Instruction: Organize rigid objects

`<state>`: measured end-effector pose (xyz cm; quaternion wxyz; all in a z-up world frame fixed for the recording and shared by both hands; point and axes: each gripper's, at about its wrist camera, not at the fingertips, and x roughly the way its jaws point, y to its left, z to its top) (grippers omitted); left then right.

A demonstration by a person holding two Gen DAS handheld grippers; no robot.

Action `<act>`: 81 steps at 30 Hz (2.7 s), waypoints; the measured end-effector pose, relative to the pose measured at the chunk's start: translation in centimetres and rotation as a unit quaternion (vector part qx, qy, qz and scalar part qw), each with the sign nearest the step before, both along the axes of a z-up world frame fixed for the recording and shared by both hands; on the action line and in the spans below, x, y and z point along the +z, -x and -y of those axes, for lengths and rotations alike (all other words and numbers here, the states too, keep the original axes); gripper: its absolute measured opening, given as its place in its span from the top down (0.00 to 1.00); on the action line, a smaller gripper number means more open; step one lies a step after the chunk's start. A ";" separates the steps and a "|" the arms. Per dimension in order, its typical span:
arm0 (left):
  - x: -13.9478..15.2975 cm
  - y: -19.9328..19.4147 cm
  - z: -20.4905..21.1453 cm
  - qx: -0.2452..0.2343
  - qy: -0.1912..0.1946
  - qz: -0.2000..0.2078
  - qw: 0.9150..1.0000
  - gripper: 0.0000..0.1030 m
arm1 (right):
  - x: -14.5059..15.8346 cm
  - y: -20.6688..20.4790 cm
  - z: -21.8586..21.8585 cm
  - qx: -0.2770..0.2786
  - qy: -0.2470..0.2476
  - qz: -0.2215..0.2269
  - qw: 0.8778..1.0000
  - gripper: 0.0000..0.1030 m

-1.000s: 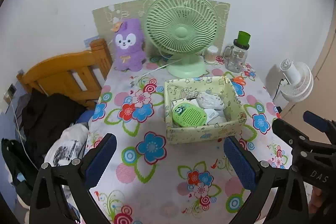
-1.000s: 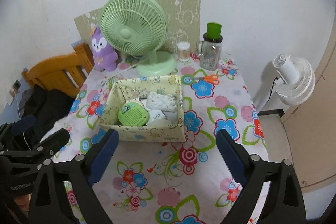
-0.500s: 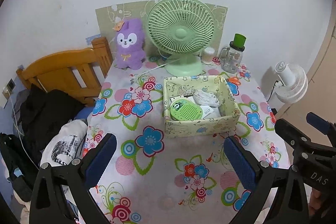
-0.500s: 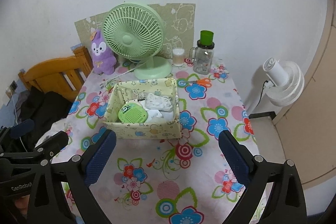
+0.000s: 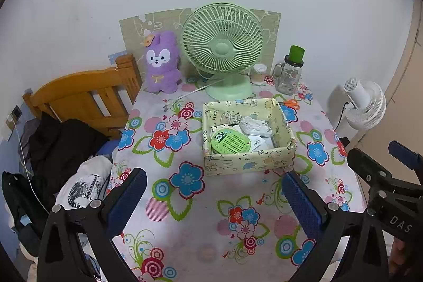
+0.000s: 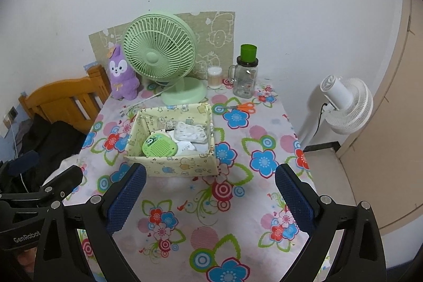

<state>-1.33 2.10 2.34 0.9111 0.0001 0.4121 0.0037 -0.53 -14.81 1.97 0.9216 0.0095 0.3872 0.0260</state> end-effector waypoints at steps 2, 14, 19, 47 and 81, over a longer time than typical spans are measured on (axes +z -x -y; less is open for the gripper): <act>0.1 0.2 0.1 -0.006 0.002 0.000 1.000 0.00 | 0.1 0.1 0.0 0.000 0.001 0.001 1.000 0.04; 0.3 0.6 0.0 0.000 0.001 0.004 1.000 0.00 | 0.3 0.2 -0.2 0.000 0.003 0.005 1.000 0.04; 0.3 0.6 -0.1 0.000 0.001 0.005 1.000 0.00 | 0.4 0.2 -0.2 -0.001 0.003 0.005 1.000 0.04; 0.4 0.7 -0.4 0.009 0.002 0.004 1.000 0.00 | 0.6 0.3 0.2 -0.001 -0.002 0.005 1.000 0.04; 0.4 0.6 -0.2 0.026 -0.005 0.007 1.000 0.00 | 0.6 0.7 -0.2 0.012 -0.009 0.007 1.000 0.04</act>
